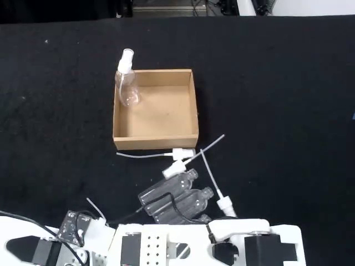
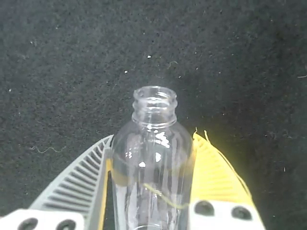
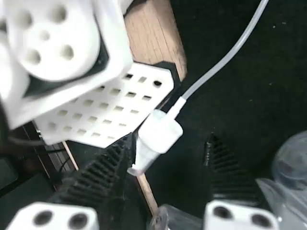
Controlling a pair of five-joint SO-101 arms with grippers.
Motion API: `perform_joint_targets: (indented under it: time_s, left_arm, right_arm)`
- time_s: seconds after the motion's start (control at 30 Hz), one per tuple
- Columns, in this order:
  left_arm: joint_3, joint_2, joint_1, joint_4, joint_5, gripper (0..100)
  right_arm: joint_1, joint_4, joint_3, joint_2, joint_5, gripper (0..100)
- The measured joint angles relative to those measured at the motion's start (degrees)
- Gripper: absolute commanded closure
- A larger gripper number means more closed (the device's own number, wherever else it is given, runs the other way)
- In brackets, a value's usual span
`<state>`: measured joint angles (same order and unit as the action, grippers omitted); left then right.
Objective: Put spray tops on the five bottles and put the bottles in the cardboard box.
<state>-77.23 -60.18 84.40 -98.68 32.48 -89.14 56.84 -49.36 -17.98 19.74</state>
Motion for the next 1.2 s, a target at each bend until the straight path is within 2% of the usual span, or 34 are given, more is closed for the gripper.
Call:
perform_joint_targets:
  time_s: [0.23,0.37,0.43,0.53,0.6,0.73,0.9,0.97,1.07,1.13,1.2]
  left_arm:
    - [0.0,0.0,0.0,0.0,0.0,97]
    - [0.0,0.0,0.0,0.0,0.0,97]
    - [0.0,0.0,0.0,0.0,0.0,97]
    - [0.0,0.0,0.0,0.0,0.0,97]
    - [0.0,0.0,0.0,0.0,0.0,97]
    - [0.0,0.0,0.0,0.0,0.0,97]
    - [-1.58,0.0,0.0,0.0,0.09,97]
    - [-4.04,0.0,0.0,0.0,0.09,97]
    - [-7.38,0.0,0.0,-0.09,0.18,97]
    - [-8.62,0.0,0.0,-0.09,0.26,97]
    - [-8.79,0.0,0.0,-0.09,0.26,97]
  right_arm:
    - [0.0,-1.32,-1.76,6.59,0.7,77.6]
    - [2.37,-1.41,-1.85,7.82,0.7,78.2]
    - [4.66,-1.49,-1.85,7.82,0.7,82.8]
    - [7.47,-1.32,-1.85,7.82,0.35,98.5]
    - [9.58,-1.32,-1.85,7.82,-2.37,96.5]
    - [13.01,0.44,0.79,7.91,-9.14,98.8]
    - [20.13,3.6,10.02,7.91,-10.29,98.8]
    - [23.91,0.97,12.92,7.91,-10.29,98.8]
    - [28.04,-8.79,14.33,8.35,-9.76,98.6]
    - [28.66,-17.32,14.33,10.73,-6.42,98.4]
    - [28.75,-24.53,14.33,15.21,-1.05,94.1]
